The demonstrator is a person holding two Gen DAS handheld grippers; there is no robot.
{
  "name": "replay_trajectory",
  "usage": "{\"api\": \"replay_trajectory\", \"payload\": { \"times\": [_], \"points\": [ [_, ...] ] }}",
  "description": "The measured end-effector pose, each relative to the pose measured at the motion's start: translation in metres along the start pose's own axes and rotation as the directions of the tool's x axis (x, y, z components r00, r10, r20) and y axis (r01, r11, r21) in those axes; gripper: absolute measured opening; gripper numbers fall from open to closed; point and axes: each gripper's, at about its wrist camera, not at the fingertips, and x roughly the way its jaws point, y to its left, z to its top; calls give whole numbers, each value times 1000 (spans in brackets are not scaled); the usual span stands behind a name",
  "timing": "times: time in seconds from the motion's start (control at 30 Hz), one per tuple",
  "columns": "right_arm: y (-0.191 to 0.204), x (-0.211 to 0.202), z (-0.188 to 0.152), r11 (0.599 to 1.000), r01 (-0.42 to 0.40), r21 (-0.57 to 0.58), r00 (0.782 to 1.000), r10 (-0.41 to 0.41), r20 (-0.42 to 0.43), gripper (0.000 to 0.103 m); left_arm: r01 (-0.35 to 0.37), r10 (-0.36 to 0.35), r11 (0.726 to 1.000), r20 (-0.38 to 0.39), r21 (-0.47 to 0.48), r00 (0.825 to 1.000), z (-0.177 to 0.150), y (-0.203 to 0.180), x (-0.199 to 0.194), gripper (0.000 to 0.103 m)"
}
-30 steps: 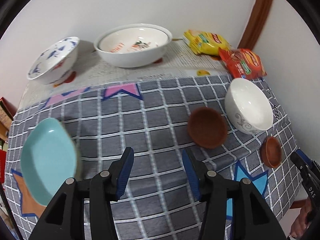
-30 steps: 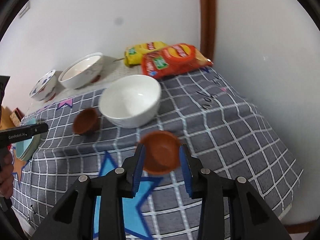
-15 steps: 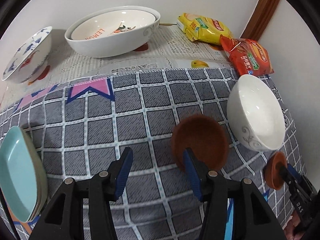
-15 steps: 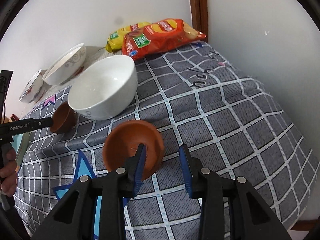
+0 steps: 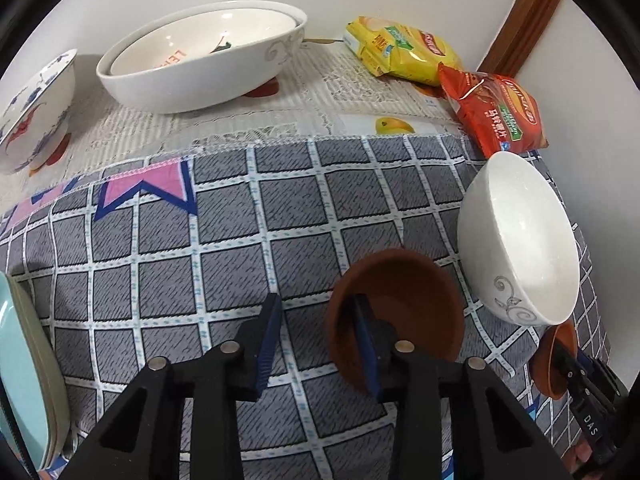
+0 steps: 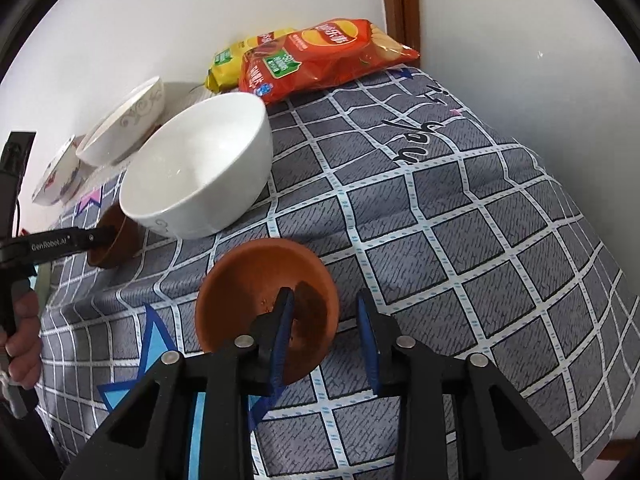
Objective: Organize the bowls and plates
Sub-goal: 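Grasp one brown clay bowl with the left gripper while the right grasps the other, then lower the right gripper's brown bowl into the white bowl while the left holds its brown bowl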
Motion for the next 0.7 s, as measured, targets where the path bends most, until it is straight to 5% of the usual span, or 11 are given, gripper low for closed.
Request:
{"api": "replay_trajectory", "payload": {
  "times": [0.13,0.7],
  "points": [
    [-2,2,1,1000,-14,16,1000,14,-6,16,21,-20,999,-8,29,1000,2,-9,3,16],
    [9,-26,-1,999,-39,24,997,38,60,8,30,-32,998,50,56,998,-9,-5,-30,8]
  ]
}}
